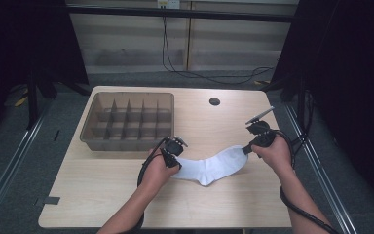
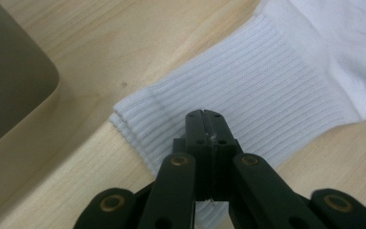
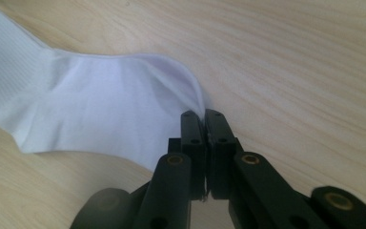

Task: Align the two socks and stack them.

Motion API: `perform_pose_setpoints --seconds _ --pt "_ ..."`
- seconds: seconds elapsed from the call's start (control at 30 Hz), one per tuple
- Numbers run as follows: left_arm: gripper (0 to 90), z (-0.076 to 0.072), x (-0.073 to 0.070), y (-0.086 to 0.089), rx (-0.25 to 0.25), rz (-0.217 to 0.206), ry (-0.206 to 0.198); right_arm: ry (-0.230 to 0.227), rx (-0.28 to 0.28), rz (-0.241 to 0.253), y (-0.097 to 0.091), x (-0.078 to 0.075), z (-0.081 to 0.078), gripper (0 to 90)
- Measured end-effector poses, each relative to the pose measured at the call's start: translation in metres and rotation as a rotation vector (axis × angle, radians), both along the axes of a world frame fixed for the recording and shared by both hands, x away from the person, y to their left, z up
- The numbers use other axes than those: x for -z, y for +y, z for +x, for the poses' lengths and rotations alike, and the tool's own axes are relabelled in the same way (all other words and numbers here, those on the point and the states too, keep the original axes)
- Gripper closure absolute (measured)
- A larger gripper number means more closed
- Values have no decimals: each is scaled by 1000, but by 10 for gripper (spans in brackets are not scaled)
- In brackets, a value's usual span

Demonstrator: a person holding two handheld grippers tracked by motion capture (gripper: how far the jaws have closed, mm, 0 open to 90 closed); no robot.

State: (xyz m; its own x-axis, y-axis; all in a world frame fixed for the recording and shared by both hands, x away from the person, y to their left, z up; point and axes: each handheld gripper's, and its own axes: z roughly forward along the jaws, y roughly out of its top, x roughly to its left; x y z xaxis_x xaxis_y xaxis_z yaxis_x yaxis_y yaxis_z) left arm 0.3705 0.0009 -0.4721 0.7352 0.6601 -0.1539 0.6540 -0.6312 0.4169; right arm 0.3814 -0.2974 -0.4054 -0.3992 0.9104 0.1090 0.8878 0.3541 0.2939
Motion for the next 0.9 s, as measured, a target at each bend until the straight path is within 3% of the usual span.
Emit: perform_pose_setpoints --seconds 0.33,0.67,0.9 --pt "840 0 -5 -5 -2 -11 14 -15 -22 12 9 -13 0 884" --pt "857 1 -23 11 -17 -19 8 -20 -15 8 6 -16 0 884" --pt "866 1 -13 12 -22 -6 20 -18 -26 16 13 -19 0 884"
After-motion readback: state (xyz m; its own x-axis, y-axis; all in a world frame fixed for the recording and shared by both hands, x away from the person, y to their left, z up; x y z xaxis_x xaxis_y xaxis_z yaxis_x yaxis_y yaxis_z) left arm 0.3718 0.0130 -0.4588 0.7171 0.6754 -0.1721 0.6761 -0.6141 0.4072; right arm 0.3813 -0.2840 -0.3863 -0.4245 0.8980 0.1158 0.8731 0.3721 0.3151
